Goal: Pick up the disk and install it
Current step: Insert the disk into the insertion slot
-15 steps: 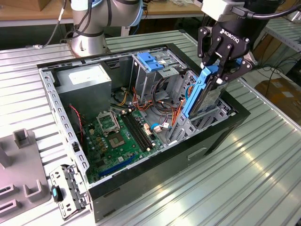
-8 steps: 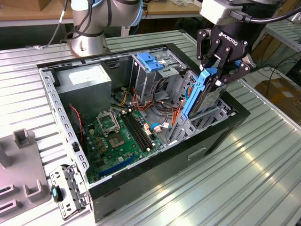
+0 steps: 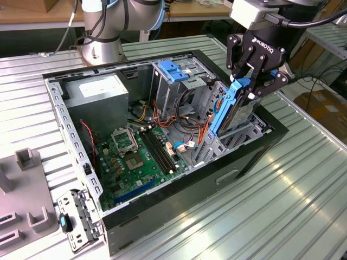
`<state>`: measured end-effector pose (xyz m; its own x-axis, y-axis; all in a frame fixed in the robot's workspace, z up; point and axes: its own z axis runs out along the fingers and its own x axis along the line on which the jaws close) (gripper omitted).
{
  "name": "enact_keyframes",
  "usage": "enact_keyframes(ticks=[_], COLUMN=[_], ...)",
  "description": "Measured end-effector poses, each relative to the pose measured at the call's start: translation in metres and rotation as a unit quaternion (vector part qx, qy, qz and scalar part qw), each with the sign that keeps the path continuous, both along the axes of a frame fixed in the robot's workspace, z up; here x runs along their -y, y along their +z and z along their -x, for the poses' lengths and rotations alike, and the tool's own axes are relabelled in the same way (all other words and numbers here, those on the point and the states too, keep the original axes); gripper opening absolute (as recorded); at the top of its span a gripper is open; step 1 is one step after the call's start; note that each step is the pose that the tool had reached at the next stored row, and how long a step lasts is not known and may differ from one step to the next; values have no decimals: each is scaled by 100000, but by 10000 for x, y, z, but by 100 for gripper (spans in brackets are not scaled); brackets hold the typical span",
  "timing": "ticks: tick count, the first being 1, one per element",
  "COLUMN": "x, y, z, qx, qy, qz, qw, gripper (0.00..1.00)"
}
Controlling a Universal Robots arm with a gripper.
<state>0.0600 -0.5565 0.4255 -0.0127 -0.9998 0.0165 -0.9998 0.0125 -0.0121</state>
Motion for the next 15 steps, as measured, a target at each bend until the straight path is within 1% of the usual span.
enact_keyframes(ticks=[2,3,9,12,14,15], x=[2,2,5,8,8,8], y=[-78,-100,-212,-242,-285,-325], z=[0,0,0,0,0,0], qx=[-1,-1,-2,-1,-3,-3], qy=[0,2,1,0,2,-1], qz=[-2,3,4,9,13,12], qw=[100000,100000,100000,100000,100000,100000], gripper=[37,37,37,37,37,37])
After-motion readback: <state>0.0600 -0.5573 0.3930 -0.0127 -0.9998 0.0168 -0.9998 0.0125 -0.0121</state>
